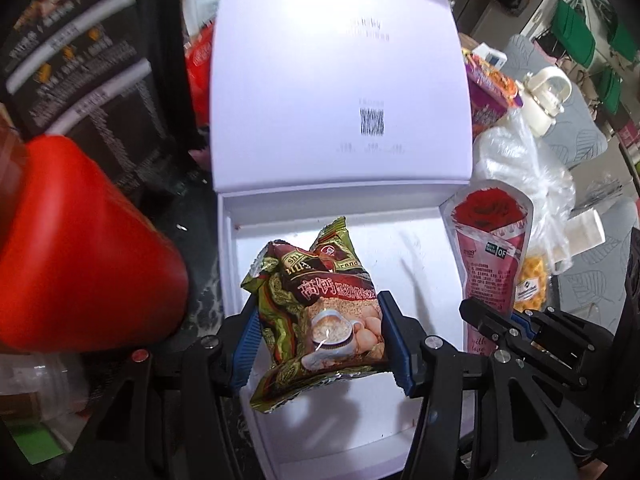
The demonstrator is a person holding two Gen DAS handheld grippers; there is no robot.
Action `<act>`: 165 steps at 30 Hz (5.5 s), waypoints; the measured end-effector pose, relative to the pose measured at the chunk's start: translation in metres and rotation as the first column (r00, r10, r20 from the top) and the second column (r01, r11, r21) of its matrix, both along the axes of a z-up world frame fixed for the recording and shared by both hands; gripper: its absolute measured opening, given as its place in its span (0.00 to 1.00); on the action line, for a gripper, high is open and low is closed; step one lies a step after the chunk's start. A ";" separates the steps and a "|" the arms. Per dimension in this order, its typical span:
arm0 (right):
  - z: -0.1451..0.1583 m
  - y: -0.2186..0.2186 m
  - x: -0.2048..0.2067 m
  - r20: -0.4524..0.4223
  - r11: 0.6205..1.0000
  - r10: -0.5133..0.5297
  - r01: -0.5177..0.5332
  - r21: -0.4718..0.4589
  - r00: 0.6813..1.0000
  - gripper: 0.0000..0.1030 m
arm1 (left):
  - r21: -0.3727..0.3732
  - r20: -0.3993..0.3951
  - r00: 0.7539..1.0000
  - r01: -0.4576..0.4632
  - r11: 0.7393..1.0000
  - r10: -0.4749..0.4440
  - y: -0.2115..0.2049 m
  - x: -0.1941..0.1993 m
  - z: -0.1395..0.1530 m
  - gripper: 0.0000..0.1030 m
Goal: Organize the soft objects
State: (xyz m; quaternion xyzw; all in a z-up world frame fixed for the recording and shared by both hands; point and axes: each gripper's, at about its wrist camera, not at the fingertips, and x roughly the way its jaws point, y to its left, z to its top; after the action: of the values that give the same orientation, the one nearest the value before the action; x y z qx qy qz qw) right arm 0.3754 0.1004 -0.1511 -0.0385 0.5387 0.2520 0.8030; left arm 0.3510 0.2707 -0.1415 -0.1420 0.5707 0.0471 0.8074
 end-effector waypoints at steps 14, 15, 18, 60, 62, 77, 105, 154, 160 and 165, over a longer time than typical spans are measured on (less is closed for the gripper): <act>-0.031 0.010 0.010 -0.061 0.999 -0.004 0.001 -0.048 0.998 0.09 | -0.032 -0.089 0.996 0.000 0.999 -0.003 0.001 0.019 -0.053 0.53; -0.033 0.011 0.010 -0.065 0.999 -0.010 0.007 -0.054 0.998 0.09 | -0.035 -0.089 0.996 0.000 0.999 -0.004 0.001 0.020 -0.055 0.53; -0.036 0.014 0.010 -0.053 0.996 -0.011 0.007 -0.087 0.999 0.11 | -0.014 -0.068 0.997 0.020 1.000 -0.021 -0.007 0.025 -0.053 0.53; 0.108 -0.026 -0.060 0.190 0.995 -0.094 0.097 -0.010 0.977 0.31 | 0.062 0.114 0.993 0.018 0.998 -0.025 -0.019 -0.035 0.096 0.54; 0.118 -0.030 -0.069 0.209 0.995 -0.100 0.104 -0.005 0.973 0.31 | 0.063 0.133 0.991 0.021 0.998 -0.029 -0.024 -0.043 0.106 0.54; 0.162 -0.069 -0.145 0.297 0.989 -0.145 0.146 0.018 0.944 0.33 | 0.057 0.239 0.969 0.059 0.997 -0.071 -0.055 -0.113 0.155 0.54; 0.182 -0.168 -0.263 0.343 0.987 -0.157 0.136 0.084 0.926 0.74 | 0.159 0.355 0.930 0.037 0.987 -0.092 -0.145 -0.230 0.195 0.82; 0.053 -0.320 -0.325 0.014 0.940 -0.340 0.341 -0.030 0.940 0.75 | 0.046 0.086 0.975 0.203 0.978 -0.206 -0.294 -0.248 0.093 0.82; 0.007 -0.310 -0.310 -0.102 0.935 -0.354 0.350 -0.056 0.930 0.75 | 0.037 0.033 0.974 0.223 0.974 -0.224 -0.290 -0.230 0.066 0.82; -0.024 -0.305 -0.298 -0.172 0.930 -0.368 0.361 -0.072 0.914 0.75 | 0.043 -0.007 0.972 0.235 0.971 -0.235 -0.283 -0.215 0.045 0.82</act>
State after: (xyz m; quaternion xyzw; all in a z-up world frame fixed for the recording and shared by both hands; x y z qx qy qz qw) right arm 0.0776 -0.2041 -0.1748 0.0704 0.6127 0.0900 0.7820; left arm 0.1365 -0.0124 -0.0969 -0.0559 0.5832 -0.0365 0.8096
